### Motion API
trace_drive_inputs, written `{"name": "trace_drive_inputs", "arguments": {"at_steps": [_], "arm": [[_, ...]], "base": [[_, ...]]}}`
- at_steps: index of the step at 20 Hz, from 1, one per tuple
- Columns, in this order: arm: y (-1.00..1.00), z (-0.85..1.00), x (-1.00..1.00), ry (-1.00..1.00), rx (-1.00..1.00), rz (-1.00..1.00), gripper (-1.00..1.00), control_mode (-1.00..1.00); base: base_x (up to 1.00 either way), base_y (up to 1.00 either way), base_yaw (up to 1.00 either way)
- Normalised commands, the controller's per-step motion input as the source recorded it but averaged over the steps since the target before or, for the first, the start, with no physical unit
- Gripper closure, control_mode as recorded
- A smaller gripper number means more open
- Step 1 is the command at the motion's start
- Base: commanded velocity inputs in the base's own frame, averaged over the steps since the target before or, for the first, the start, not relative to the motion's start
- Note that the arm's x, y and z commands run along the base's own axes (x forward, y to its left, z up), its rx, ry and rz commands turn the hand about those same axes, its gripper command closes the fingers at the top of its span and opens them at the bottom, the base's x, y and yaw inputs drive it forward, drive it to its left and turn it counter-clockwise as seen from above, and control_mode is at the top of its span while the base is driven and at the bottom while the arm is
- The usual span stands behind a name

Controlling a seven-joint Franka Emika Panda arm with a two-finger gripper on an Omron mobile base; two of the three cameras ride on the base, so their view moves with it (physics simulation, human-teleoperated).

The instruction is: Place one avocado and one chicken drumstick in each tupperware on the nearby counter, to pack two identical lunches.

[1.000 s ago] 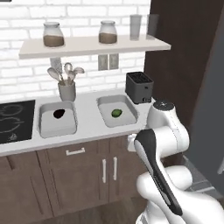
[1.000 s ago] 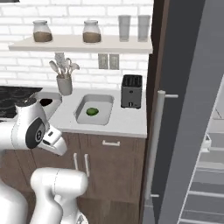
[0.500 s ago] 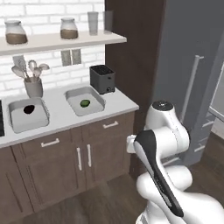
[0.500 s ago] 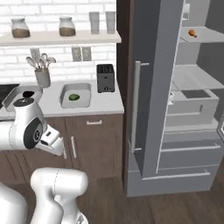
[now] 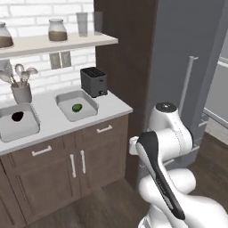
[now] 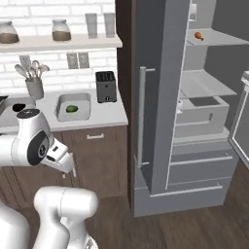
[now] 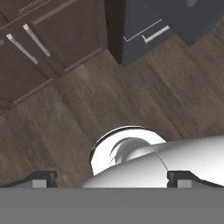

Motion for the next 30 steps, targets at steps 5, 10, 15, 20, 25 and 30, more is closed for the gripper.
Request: {"name": "trace_drive_inputs", "arguments": {"at_steps": [5, 10, 15, 20, 25, 30], "arm": [[0.00, 0.00, 0.00, 0.00, 0.00, 0.00, -1.00, 1.00], [0.00, 0.00, 0.00, 0.00, 0.00, 0.00, -1.00, 1.00], [0.00, 0.00, 0.00, 0.00, 0.00, 0.00, -1.00, 1.00], [0.00, 0.00, 0.00, 0.00, 0.00, 0.00, -1.00, 1.00], [0.00, 0.00, 0.00, 0.00, 0.00, 0.00, -1.00, 1.00], [0.00, 0.00, 0.00, 0.00, 0.00, 0.00, -1.00, 1.00]], "base": [[-0.40, -0.34, -0.39], [-0.28, -0.40, -0.79], [-0.14, -0.35, -0.84], [-0.24, -0.60, -0.75], [0.40, -0.64, -0.36], [1.00, -0.19, 0.00]]}}
